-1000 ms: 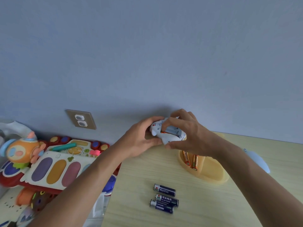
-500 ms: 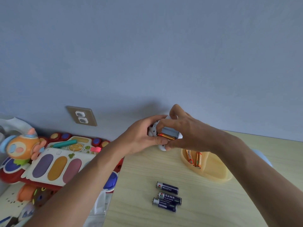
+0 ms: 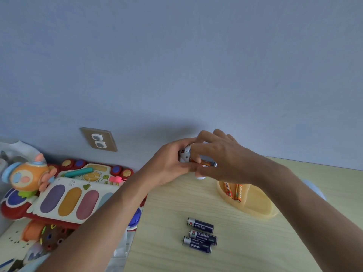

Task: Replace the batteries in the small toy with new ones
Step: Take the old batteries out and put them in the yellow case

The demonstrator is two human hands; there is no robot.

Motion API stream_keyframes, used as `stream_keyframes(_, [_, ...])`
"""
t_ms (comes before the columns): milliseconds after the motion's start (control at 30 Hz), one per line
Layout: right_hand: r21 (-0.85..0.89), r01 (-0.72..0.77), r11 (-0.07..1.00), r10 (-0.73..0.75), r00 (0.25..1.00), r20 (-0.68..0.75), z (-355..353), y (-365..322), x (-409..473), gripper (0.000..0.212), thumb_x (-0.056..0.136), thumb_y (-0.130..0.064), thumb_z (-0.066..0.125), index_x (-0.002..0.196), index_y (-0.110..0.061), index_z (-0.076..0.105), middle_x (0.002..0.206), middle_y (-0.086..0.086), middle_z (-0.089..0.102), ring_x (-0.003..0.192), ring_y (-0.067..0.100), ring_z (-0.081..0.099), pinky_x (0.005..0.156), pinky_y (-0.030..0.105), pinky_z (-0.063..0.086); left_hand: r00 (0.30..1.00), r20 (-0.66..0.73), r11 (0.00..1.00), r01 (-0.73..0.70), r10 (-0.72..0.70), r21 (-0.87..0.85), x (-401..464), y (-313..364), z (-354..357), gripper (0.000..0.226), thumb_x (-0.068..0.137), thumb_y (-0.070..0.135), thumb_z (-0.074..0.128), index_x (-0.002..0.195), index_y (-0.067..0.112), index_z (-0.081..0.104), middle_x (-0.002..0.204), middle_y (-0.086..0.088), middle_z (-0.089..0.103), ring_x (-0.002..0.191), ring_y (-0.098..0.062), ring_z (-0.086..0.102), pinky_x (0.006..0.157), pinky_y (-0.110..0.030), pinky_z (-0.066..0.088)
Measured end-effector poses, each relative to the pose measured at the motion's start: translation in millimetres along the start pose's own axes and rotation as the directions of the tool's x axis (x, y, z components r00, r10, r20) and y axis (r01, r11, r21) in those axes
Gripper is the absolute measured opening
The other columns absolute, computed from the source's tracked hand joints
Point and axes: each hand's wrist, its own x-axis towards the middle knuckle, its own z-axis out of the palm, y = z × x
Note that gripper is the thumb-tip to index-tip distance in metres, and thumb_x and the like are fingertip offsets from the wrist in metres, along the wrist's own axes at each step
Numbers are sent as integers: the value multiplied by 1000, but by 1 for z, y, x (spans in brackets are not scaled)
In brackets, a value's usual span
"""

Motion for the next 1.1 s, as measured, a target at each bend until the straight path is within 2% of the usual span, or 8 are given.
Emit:
stream_keyframes(100, [151,-31,988,42,996,-73,4,2,-4,22,85,-44,71,103,-35,61,98,-20,57,93,13,42,80,29,41,1000,-6,1000,-11,11,-17,-1,0,1,58,75,19,91,117,50,65,102,27,75,97,10,69,81,-9,50])
stream_keyframes(267, [138,-41,990,55,994,-96,4,5,-4,18,97,-29,60,104,-24,76,87,-3,65,85,17,46,76,27,40,1000,-9,999,30,-30,-34,-1,0,2,86,65,29,97,143,29,60,126,14,73,115,-1,69,106,-35,54])
stream_keyframes(533, [168,-130,977,149,983,-104,3,5,-5,17,89,-34,69,104,-28,75,90,-12,67,92,11,48,78,29,45,998,-51,999,37,-37,-6,-4,2,3,97,55,37,98,143,28,60,127,12,73,116,0,67,106,-32,52])
stream_keyframes(667, [234,-149,961,178,978,-107,2,4,-7,13,85,-32,75,97,-28,72,83,-22,66,92,7,50,72,23,37,998,-52,999,30,-30,-11,-5,0,3,98,53,38,100,142,29,61,125,11,74,116,-4,69,106,-39,54])
stream_keyframes(800, [278,-121,953,163,978,-132,6,6,-7,21,88,-27,73,108,-27,75,84,-17,64,85,4,51,69,15,39,998,-61,998,21,-24,-52,-8,3,5,98,52,40,97,142,26,62,126,11,74,116,-1,69,105,-33,55])
stream_keyframes(867, [401,-137,906,233,952,-201,5,5,-10,16,89,-23,72,103,-26,76,82,-16,66,81,0,57,69,12,43,998,-59,998,15,-18,-56,-9,4,5,97,52,40,96,142,24,62,125,11,74,114,0,69,103,-30,55])
stream_keyframes(1000, [663,-205,720,523,788,-325,-4,10,-34,10,89,-21,72,98,-26,73,82,-10,75,73,1,67,62,12,47,997,-67,998,20,-24,-63,-10,8,5,102,50,44,93,144,23,59,125,13,70,109,12,64,97,-12,52])
stream_keyframes(1100, [638,-345,689,638,707,-307,-1,14,-57,8,85,-27,76,89,-28,69,76,-9,77,65,-2,68,60,15,46,997,-68,998,20,-23,-56,-11,10,6,105,49,47,91,145,25,58,125,17,68,105,20,59,88,1,45])
